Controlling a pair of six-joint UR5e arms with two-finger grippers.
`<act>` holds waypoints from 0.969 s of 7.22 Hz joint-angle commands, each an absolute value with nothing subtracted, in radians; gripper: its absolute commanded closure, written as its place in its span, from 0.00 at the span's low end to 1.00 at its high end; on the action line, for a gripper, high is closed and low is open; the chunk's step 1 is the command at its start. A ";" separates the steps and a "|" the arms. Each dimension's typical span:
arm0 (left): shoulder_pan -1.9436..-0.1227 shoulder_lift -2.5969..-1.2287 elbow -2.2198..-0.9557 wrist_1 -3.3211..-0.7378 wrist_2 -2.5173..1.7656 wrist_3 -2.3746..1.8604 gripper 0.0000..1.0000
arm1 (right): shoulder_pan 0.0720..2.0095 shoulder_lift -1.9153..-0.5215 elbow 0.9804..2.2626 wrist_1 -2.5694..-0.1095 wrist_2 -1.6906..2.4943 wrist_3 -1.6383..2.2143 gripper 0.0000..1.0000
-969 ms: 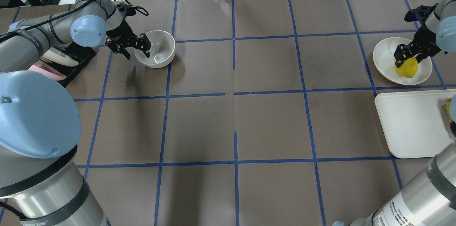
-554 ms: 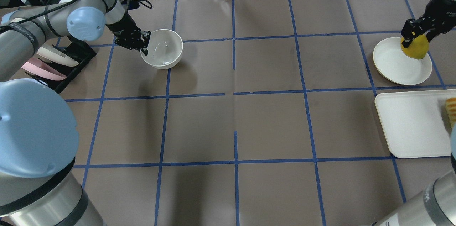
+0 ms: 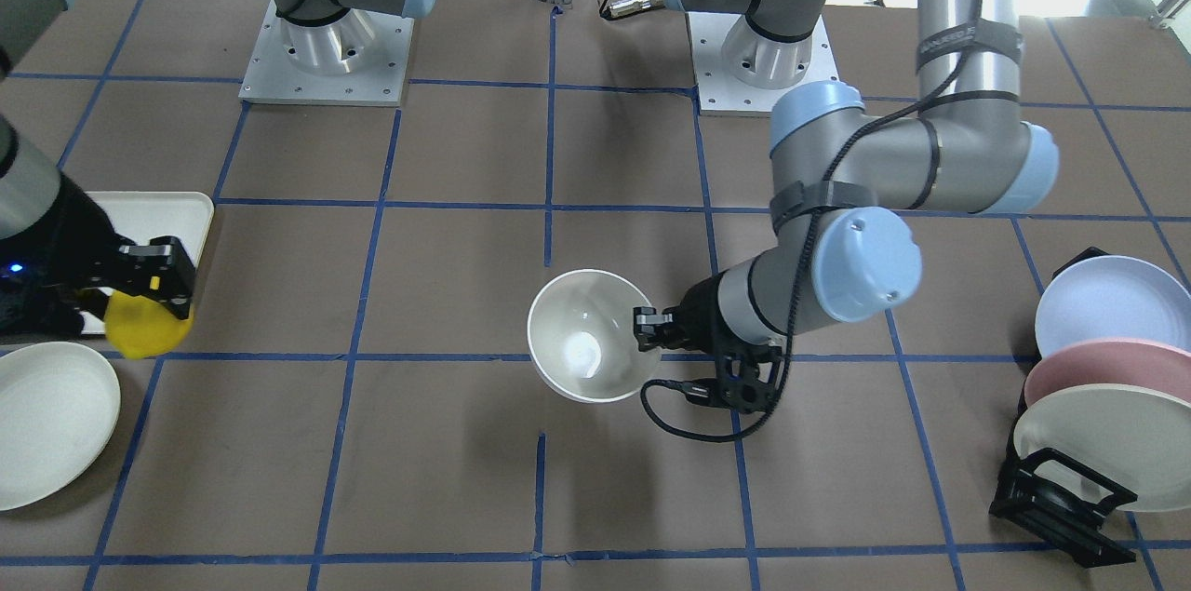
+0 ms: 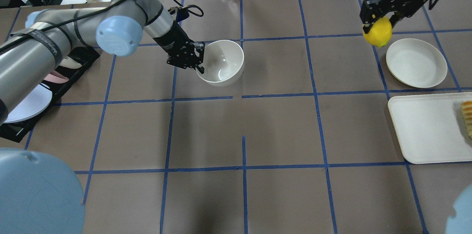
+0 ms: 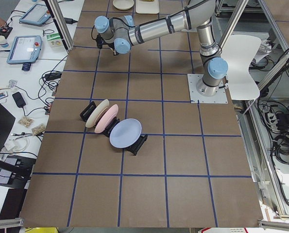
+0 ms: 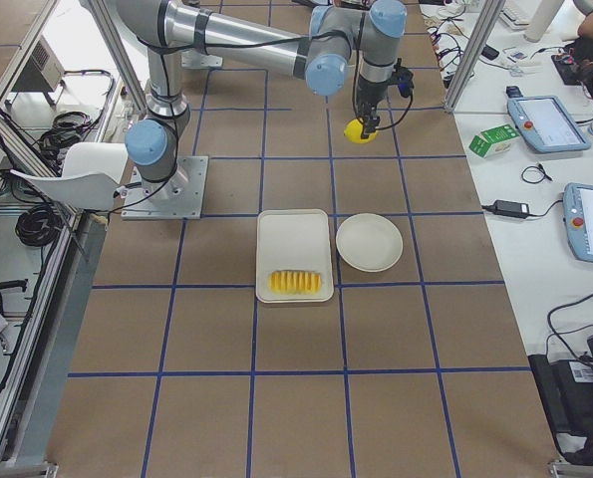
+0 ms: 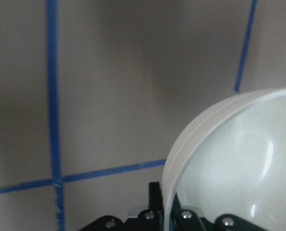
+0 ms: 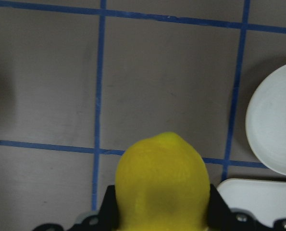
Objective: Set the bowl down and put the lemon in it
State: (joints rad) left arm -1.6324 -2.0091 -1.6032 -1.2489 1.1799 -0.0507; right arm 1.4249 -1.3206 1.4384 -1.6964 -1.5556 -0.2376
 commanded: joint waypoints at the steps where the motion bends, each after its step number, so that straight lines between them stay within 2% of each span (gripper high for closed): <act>1: -1.741 -2.034 -1.707 -1.053 1.353 -0.165 1.00 | 1.517 -1.327 1.440 -1.694 -1.513 -0.112 0.74; 4: -1.784 -2.046 -1.715 -0.970 1.371 -0.189 1.00 | 1.554 -1.243 1.399 -1.719 -1.471 -0.072 0.72; 5: -1.783 -2.037 -1.717 -0.963 1.377 -0.178 0.31 | 1.599 -1.206 1.381 -1.729 -1.471 -0.031 0.72; 6: -1.779 -2.034 -1.695 -0.963 1.381 -0.182 0.00 | 1.633 -1.177 1.382 -1.762 -1.474 0.022 0.72; 7: -1.746 -1.996 -1.659 -0.997 1.437 -0.173 0.00 | 1.669 -1.167 1.388 -1.787 -1.477 0.061 0.71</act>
